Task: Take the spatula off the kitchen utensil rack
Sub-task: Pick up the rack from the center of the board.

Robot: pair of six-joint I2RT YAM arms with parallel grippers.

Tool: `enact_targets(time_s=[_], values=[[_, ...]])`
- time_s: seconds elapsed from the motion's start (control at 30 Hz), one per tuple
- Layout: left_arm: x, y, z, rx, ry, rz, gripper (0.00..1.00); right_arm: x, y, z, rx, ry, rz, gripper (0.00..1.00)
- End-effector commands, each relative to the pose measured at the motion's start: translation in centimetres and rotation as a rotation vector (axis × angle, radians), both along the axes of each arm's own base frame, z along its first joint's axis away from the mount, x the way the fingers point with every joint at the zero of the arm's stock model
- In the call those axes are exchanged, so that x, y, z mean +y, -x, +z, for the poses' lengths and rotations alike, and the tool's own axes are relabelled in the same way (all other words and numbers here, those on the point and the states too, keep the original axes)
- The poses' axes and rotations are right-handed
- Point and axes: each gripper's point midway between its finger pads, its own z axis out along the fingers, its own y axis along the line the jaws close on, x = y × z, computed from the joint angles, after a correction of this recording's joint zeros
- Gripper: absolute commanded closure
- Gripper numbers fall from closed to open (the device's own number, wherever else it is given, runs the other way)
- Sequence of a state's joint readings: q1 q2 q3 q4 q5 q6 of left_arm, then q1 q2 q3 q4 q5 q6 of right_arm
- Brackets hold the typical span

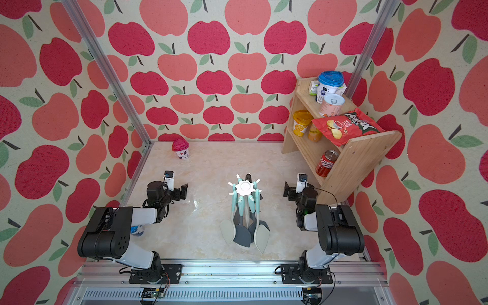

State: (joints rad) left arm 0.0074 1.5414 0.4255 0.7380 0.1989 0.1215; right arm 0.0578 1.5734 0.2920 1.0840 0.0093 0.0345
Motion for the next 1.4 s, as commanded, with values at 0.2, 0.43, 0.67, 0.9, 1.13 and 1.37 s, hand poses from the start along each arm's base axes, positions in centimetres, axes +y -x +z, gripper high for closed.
enact_targets(time_s=[0.2,0.43,0.67,0.9,1.13,1.37], values=[[-1.1,-0.5,1.4,-0.040,-0.003,-0.040,0.00,-0.1,-0.5,0.8,-0.035,-0.001,-0.014,0.00],[-5.1,1.1,5.3,-0.078,-0.117,-0.166,0.03,0.4,1.4,3.1,-0.145,0.056,-0.042,0.00],[-7.4,1.9,10.0,-0.126,0.063,-0.221,0.03,2.3,2.5,8.5,-0.157,0.072,-0.010,0.00],[-9.6,3.3,12.3,-0.118,0.205,-0.317,0.04,3.8,4.3,13.8,-0.089,-0.072,0.066,0.00],[-10.9,4.7,13.3,-0.119,0.275,-0.386,0.07,4.8,6.7,12.2,0.115,-0.223,0.096,0.00],[-12.2,6.5,15.2,-0.163,0.304,-0.462,0.08,7.5,9.3,8.9,0.384,-0.384,0.178,0.02]])
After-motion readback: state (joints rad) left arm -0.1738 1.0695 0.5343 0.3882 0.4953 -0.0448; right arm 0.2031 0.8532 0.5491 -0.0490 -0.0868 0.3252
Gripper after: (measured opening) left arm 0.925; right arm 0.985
